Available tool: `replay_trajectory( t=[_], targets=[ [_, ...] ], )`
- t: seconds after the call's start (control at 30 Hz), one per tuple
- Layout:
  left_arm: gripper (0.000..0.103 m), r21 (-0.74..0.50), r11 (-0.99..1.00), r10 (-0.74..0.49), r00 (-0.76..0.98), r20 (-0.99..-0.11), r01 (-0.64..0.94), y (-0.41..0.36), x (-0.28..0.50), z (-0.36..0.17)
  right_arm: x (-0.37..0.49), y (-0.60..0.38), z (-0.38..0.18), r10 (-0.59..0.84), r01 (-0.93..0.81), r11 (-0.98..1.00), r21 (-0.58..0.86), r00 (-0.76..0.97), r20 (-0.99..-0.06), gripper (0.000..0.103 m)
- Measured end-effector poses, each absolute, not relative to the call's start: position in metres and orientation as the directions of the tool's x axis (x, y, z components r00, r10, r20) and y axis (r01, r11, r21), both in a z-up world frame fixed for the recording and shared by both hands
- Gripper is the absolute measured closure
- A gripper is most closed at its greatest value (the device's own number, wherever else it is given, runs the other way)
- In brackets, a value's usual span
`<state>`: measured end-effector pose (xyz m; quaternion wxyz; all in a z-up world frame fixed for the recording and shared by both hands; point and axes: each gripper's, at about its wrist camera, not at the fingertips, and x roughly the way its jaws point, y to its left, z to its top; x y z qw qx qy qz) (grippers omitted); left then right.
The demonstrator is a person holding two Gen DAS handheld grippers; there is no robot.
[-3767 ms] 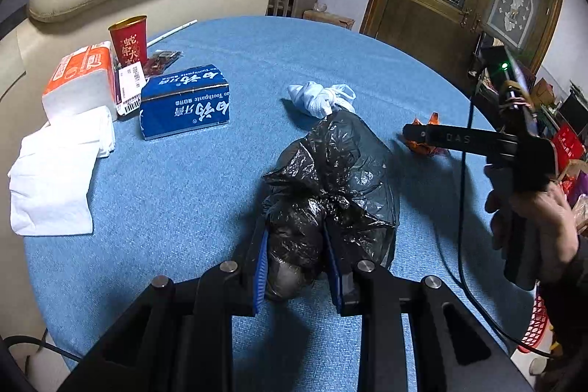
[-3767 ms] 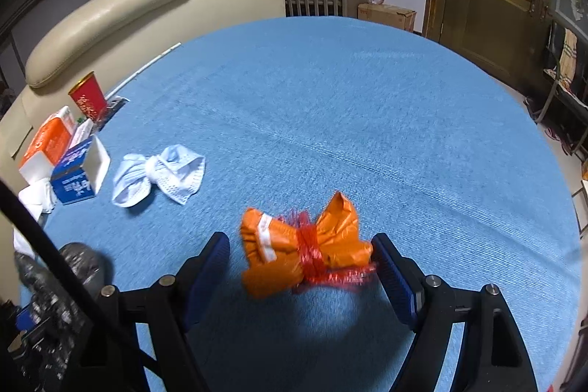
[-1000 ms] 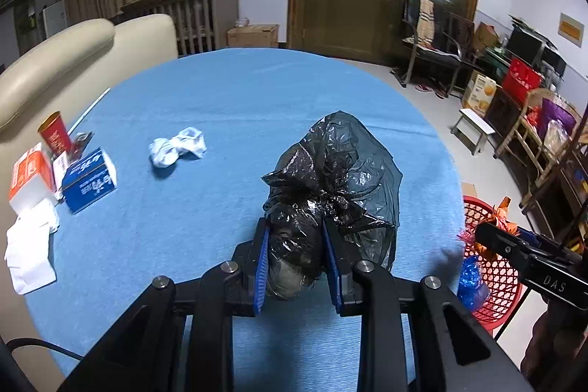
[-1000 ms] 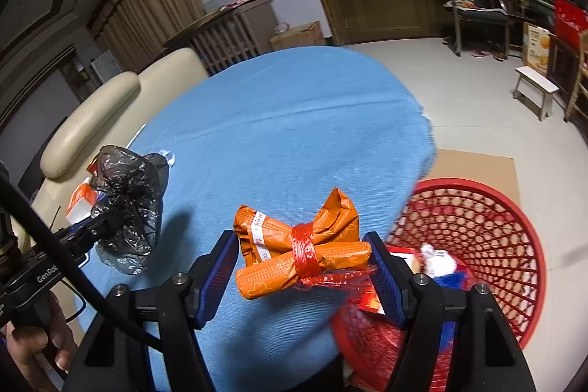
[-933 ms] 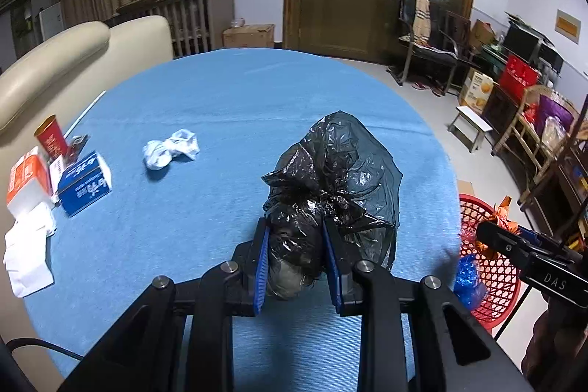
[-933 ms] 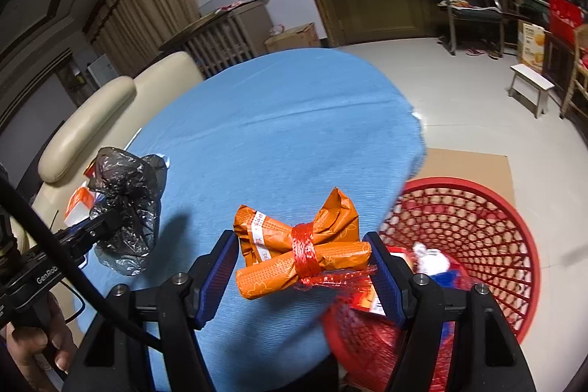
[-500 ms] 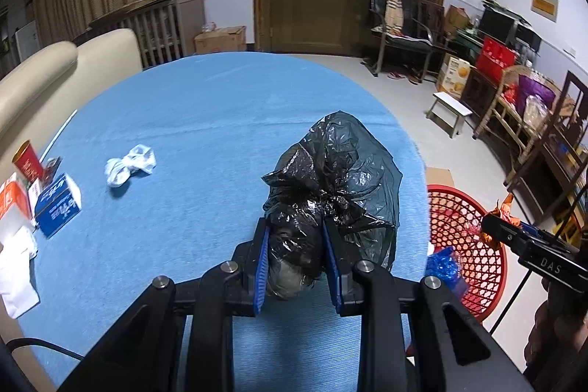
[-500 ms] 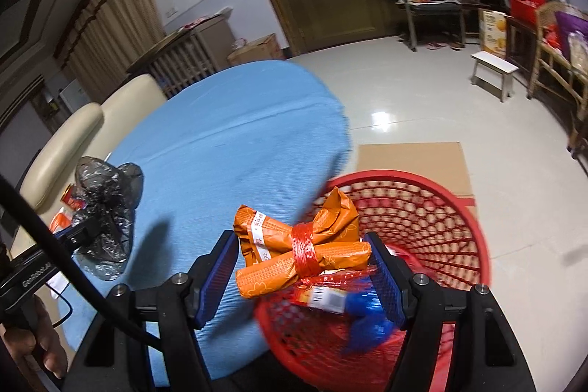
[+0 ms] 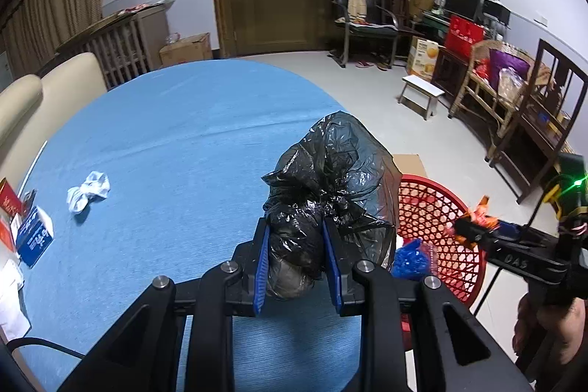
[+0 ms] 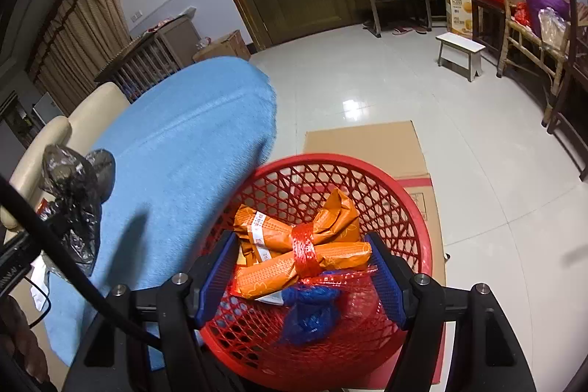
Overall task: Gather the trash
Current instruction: 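Carry the orange wrapper and black bag to the wastebasket while the right tool releases the wrapper, then lower the black bag into the wastebasket and open the left tool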
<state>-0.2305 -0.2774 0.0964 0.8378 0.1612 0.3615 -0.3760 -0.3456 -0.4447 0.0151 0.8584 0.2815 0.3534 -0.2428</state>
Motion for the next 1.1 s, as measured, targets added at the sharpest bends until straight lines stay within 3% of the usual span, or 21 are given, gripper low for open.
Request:
replay_trajectory(
  t=[0.23,1.1],
  targets=[
    [0.075,0.006,0.635,-0.525,0.436,-0.731,0.773,-0.288,-0.240,0.097,-0.347,-0.450,-0.005,-0.160,0.627,0.708,0.326,0.591,-0.790,0.026],
    [0.075,-0.019,0.507,-0.550,0.307,-0.777,0.862,-0.353,-0.270,0.084,-0.403,-0.505,0.029,-0.314,0.720,0.529,0.450,0.658,-0.684,0.024]
  ],
)
